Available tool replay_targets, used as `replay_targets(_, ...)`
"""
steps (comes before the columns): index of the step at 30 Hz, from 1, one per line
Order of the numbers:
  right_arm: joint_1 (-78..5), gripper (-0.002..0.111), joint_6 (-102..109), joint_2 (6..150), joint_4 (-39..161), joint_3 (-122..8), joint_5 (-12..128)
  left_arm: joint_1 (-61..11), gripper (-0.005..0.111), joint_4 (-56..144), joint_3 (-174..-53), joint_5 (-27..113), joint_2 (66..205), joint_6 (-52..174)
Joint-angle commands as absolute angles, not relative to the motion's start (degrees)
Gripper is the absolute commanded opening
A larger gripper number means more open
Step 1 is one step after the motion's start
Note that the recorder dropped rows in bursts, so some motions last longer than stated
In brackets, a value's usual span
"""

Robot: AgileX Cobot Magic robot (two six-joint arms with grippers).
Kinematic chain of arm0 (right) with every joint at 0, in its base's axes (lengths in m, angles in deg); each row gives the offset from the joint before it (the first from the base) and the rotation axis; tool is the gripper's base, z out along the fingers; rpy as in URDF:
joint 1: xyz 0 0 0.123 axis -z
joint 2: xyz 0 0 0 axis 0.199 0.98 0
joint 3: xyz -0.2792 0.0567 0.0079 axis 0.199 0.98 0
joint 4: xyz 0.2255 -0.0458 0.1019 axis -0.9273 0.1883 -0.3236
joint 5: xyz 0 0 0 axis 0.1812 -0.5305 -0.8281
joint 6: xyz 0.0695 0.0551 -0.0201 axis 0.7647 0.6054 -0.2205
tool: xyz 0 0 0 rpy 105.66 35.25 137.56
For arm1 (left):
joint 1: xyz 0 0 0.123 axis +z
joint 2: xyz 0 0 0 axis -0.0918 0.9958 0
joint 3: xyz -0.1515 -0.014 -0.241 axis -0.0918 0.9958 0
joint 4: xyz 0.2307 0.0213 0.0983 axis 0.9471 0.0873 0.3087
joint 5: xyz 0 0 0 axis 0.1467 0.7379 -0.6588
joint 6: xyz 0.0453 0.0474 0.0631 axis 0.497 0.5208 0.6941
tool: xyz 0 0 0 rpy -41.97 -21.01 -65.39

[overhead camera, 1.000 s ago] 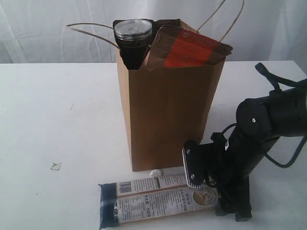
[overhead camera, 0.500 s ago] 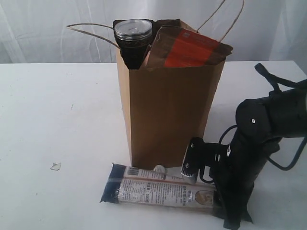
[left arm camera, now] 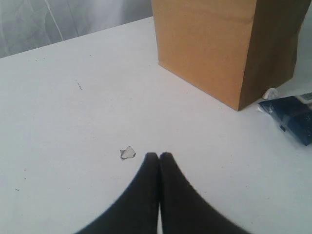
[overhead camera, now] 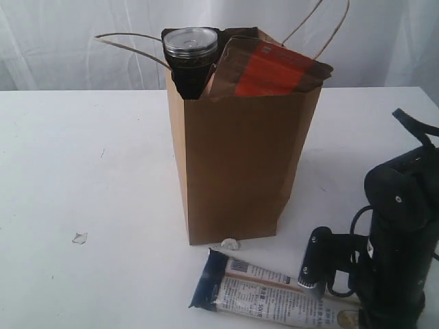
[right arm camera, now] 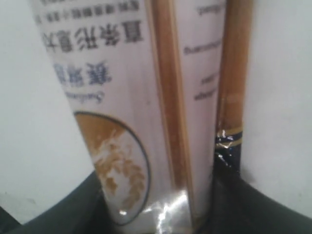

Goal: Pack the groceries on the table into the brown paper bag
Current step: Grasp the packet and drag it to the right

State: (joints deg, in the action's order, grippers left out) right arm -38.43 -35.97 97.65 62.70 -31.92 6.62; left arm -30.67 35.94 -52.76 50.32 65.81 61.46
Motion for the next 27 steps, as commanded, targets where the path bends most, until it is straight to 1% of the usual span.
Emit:
replay_targets(1,-38.3,0.000,-28.4,93.1,68.9,-30.9,3.0,-30.6,0.000,35.7,-52.5,50.6,65.5,61.3)
replay_targets(8,-38.3,0.000,-26.3,87.0,72.7,-30.9,-6.4,-30.6,0.000,35.7,-52.5,50.6,65.5,61.3)
replay_targets(16,-38.3,0.000,-23.7,80.1,73.9,-30.9,-11.5,-30.6,0.000,35.7,-52.5,50.6,65.5,61.3)
replay_targets(21,-34.8,0.000,-13.0,74.4,74.9,-30.2,-11.5,-30.6,0.000,35.7,-52.5,50.6,65.5,61.3)
replay_targets(27,-30.3,0.000,-10.2,70.0,75.0,-25.8,-11.5,-30.6,0.000,35.7,-52.5,50.6,65.5,61.3)
